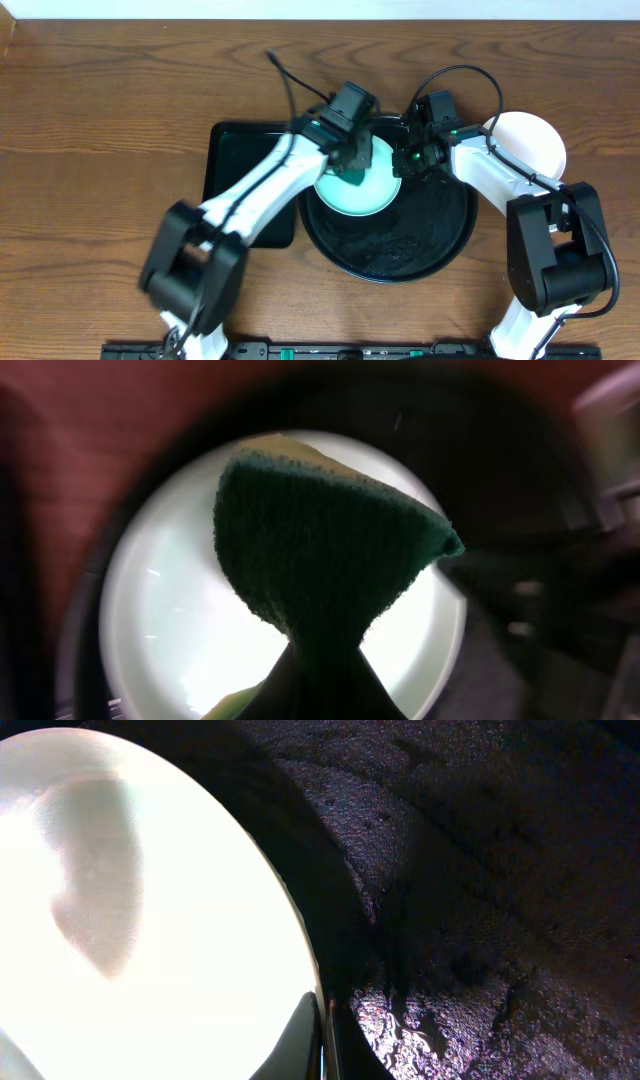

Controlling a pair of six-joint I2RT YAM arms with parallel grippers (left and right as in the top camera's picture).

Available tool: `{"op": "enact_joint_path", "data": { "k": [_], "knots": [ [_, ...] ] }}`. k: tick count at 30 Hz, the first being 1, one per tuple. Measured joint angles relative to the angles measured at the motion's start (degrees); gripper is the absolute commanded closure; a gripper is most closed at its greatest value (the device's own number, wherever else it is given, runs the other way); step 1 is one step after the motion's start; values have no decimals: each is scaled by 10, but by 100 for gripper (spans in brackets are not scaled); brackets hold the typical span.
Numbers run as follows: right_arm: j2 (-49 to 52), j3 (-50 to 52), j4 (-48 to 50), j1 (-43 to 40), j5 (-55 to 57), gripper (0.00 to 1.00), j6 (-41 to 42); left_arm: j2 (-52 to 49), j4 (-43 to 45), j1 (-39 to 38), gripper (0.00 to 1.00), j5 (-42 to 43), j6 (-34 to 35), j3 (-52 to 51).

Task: Clean dirty plates on tray and stack at the side
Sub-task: 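Lift the sponge off the plate and move it left, left gripper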

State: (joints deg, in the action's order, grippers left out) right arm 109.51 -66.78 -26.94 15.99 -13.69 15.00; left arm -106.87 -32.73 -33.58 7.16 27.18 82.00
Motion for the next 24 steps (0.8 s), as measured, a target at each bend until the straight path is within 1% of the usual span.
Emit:
{"op": "enact_joint_path", "data": {
  "k": [2,4,8,15,18,24],
  "knots": [
    [0,0,0,0,0,87,0,23,-3,11,91,0,-2,0],
    [0,0,2,0,-2,82,-1,42,-13,28,91,0,-2,4],
    [0,0,3,0,-6,79,-3,43,-55,58,92,0,-7,7],
    [0,0,3,0,1,78,-3,42,-106,101,92,0,-32,6],
    [0,0,2,0,7,78,-3,42,-114,115,91,0,-35,6],
    [0,2,10,0,15,87,-4,42,-119,122,92,0,-35,6]
  ]
}}
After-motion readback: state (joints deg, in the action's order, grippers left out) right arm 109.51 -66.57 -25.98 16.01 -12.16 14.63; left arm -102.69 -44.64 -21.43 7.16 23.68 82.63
